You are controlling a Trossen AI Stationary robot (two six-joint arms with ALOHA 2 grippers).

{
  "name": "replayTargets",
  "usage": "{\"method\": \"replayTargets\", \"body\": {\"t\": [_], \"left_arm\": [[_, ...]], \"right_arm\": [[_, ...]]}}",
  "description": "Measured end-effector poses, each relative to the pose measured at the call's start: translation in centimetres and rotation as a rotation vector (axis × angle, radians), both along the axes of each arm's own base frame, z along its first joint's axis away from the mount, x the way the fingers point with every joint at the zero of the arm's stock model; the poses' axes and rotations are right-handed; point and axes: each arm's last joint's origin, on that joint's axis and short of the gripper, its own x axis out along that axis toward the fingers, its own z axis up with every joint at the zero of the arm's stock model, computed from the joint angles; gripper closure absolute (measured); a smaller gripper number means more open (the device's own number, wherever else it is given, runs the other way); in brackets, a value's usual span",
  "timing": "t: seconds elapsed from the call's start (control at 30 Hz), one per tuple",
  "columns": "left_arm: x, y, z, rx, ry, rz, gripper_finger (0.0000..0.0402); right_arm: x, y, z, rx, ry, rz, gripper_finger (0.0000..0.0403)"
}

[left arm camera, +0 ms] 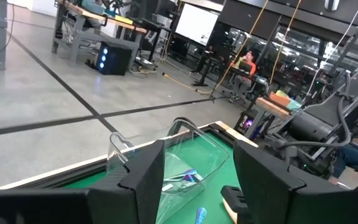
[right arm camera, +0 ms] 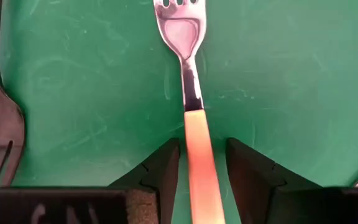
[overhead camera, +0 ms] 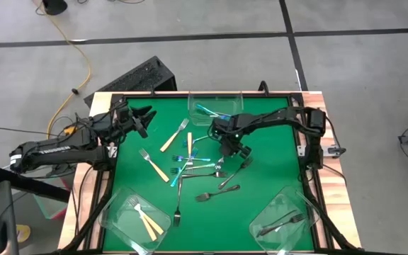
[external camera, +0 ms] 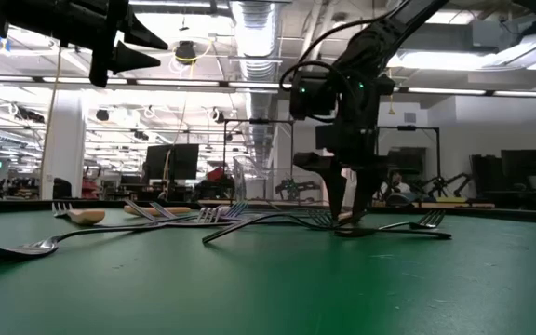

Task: Sort silverware by color (type)
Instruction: Put the orange fork into the bottom left transparent bin

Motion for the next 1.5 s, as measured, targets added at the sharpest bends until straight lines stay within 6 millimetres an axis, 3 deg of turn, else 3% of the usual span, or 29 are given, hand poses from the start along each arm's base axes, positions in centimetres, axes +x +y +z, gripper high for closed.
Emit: {"method": "replayTargets", "body": {"t": [0.23,0.6,0.8,1.03,1.27,1.5], "left_arm": [[0.0,0.0,0.0,-0.001,-0.001,0.000,0.0226],[0.0,0.0,-0.1,-0.004,0.009,0.007,0.0226],[0.0,0.0,-0.3,-0.010,0.031,0.012,0.0226],[-0.1,-0.1,-0.3,-0.014,0.031,-0.013,0.0226],[-2.3,-0.8,0.8,0.102,-0.003,-0.038,0.0226],[-5.5,-1.7,1.0,0.142,-0.038,-0.035,0.0226]], "right_arm": [[-0.1,0.1,-0.4,0.003,0.032,-0.025,0.0280],[0.2,1.7,-0.5,0.012,0.050,-0.176,0.0363],[0.9,2.3,0.0,0.033,0.040,-0.340,0.0366],[2.8,1.3,2.0,0.118,-0.046,-0.586,0.0366],[4.2,0.8,4.2,0.163,-0.135,-0.719,0.0367],[5.8,1.7,6.1,0.249,-0.236,-0.816,0.0367]]}}
